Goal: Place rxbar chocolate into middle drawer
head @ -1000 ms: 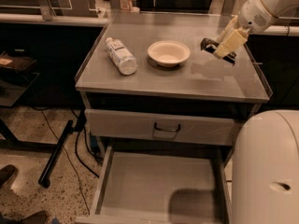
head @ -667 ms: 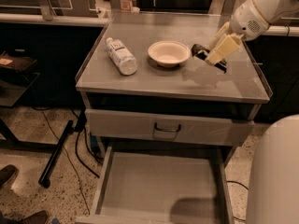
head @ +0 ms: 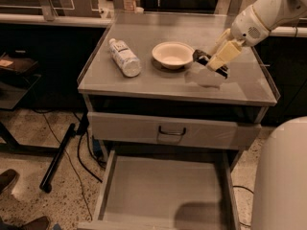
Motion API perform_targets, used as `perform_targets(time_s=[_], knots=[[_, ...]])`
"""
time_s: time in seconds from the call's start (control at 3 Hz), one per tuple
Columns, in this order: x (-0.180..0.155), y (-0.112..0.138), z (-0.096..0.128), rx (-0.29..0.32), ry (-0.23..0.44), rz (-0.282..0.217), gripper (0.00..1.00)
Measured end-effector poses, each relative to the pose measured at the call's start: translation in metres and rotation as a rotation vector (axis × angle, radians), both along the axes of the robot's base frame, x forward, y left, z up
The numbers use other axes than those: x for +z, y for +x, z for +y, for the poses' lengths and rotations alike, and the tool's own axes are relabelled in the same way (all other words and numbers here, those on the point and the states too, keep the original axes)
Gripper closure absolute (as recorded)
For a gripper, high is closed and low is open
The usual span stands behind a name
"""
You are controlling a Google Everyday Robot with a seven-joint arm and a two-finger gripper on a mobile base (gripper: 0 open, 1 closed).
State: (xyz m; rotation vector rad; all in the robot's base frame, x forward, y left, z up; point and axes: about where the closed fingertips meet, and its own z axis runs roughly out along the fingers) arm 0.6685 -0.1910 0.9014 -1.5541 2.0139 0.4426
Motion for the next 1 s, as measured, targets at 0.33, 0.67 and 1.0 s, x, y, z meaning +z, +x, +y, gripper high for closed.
perform_targets(time_s=[0.33,0.67,1.0], knots=[[-0.002,-0.018,0.023,0.044,0.059,0.019,1.0],[-0.014,-0.046,0.052,0.108,0.117,0.062,1.0],[-0.03,-0.08,0.076,0.163,0.169,0.116,1.0]])
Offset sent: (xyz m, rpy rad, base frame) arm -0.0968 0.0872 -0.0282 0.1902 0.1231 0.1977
